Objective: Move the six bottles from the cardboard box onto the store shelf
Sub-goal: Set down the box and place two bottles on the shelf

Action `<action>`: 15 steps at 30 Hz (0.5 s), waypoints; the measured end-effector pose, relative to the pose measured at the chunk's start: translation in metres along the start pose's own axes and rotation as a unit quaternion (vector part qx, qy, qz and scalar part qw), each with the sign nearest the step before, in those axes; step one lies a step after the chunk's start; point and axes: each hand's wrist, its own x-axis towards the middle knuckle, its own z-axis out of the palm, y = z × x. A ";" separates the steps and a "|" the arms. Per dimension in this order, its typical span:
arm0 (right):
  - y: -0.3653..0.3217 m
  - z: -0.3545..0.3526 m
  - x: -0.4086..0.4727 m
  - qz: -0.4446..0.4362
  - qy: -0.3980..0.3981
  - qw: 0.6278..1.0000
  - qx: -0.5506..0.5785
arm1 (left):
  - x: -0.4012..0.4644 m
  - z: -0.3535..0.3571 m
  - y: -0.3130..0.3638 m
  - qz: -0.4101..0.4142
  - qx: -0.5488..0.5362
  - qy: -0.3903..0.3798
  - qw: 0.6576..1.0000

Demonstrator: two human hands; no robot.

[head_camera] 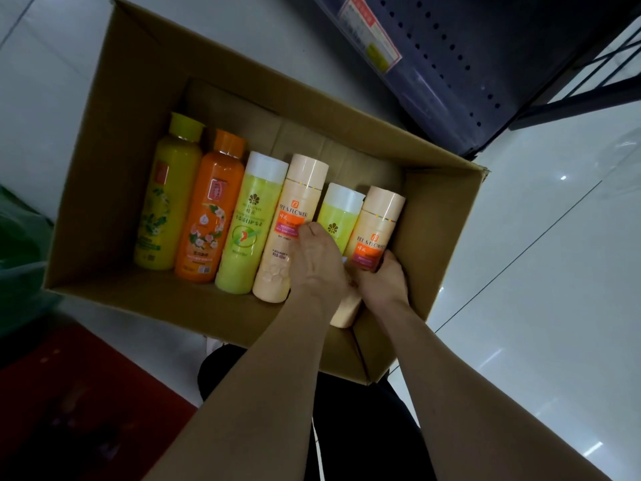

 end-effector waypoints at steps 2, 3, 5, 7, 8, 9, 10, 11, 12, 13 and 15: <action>0.001 0.000 0.000 0.003 -0.008 1.000 0.004 | 0.003 -0.004 -0.003 0.024 0.035 -0.004 0.999; 0.001 0.000 0.001 0.005 -0.008 1.000 0.008 | 0.006 -0.005 -0.004 0.025 0.034 -0.003 0.999; 0.002 0.000 0.001 0.007 -0.011 1.000 0.012 | 0.010 -0.005 -0.006 0.010 0.018 -0.002 1.000; 0.002 0.002 0.001 0.010 -0.017 0.999 0.027 | 0.010 -0.005 -0.006 -0.002 0.008 0.004 1.000; 0.001 0.002 0.000 0.010 -0.020 0.999 0.032 | 0.010 -0.005 -0.005 -0.005 0.006 0.005 1.000; 0.001 0.003 0.000 0.011 -0.024 0.999 0.032 | 0.010 -0.005 -0.004 -0.008 0.000 0.009 1.000; 0.000 0.002 0.001 0.010 -0.027 0.999 0.028 | 0.010 -0.004 -0.002 -0.009 -0.006 0.014 1.000; 0.000 0.001 0.001 0.010 -0.028 0.999 0.022 | 0.011 -0.003 -0.001 -0.010 -0.010 0.016 1.000; 0.000 0.000 0.001 0.009 -0.025 1.000 0.016 | 0.010 -0.003 0.000 -0.011 -0.010 0.015 1.000; 0.000 0.000 0.001 0.008 -0.020 1.000 0.012 | 0.010 -0.001 0.001 -0.014 -0.009 0.012 1.000; 0.000 0.001 0.002 0.006 -0.013 1.000 0.013 | 0.010 0.002 0.003 -0.017 -0.008 0.013 1.000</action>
